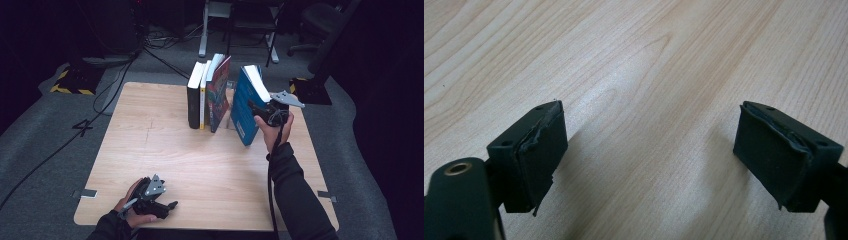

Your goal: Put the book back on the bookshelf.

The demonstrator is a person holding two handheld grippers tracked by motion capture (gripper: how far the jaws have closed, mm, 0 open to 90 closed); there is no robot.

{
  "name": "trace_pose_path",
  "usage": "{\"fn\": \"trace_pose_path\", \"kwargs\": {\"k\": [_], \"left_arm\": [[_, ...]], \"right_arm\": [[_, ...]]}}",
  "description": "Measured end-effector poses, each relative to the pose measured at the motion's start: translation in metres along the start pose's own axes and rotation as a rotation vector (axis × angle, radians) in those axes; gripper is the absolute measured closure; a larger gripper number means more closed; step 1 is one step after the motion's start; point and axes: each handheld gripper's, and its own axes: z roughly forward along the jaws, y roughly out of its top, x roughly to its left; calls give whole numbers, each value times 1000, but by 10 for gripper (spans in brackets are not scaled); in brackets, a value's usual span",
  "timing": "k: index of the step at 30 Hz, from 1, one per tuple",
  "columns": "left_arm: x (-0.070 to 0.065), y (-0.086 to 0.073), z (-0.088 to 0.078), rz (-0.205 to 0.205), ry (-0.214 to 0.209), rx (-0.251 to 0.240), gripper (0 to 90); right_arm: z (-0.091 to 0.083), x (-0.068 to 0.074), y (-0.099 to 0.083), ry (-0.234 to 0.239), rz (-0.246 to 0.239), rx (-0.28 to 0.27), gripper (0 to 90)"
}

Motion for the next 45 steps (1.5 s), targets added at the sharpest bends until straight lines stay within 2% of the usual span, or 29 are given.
{"fn": "trace_pose_path", "kwargs": {"k": [3,6,9,13,15,17,19,20,21,27,33,38,40,42,43,45], "left_arm": [[0,0,0,0,0,0,141],[0,0,0,-1,0,0,141],[0,0,0,-1,0,-1,141],[0,0,0,-1,0,0,141],[0,0,0,0,-1,0,141],[0,0,0,-1,-1,0,141],[0,0,0,0,-1,0,140],[0,0,0,-1,-1,0,140],[0,0,0,-1,-1,-1,140],[0,0,0,0,0,0,141],[0,0,0,-5,2,-2,140],[0,0,0,-6,1,-3,140],[0,0,0,-6,2,-2,140],[0,0,1,-6,2,-2,140],[0,0,1,-6,2,-2,140],[0,0,1,-6,2,-2,140]], "right_arm": [[-3,1,-10,12,-6,-7,426],[-5,3,-24,4,-16,-21,420],[-1,5,-39,3,-22,6,415],[11,7,-63,-29,-64,66,433],[19,7,-74,-29,-53,94,457],[21,8,-80,-39,-44,69,484],[24,9,-80,-49,-40,58,504],[25,11,-80,-68,-40,49,553],[25,12,-80,-77,-40,42,561],[28,9,-80,-86,-20,19,613],[29,6,-78,-77,-24,22,621],[29,2,-74,-45,-35,55,597],[27,2,-73,-32,-20,36,578],[24,3,-68,-27,-11,-14,542],[21,3,-64,-29,-5,-46,540],[19,3,-51,-28,-11,-62,537]]}}
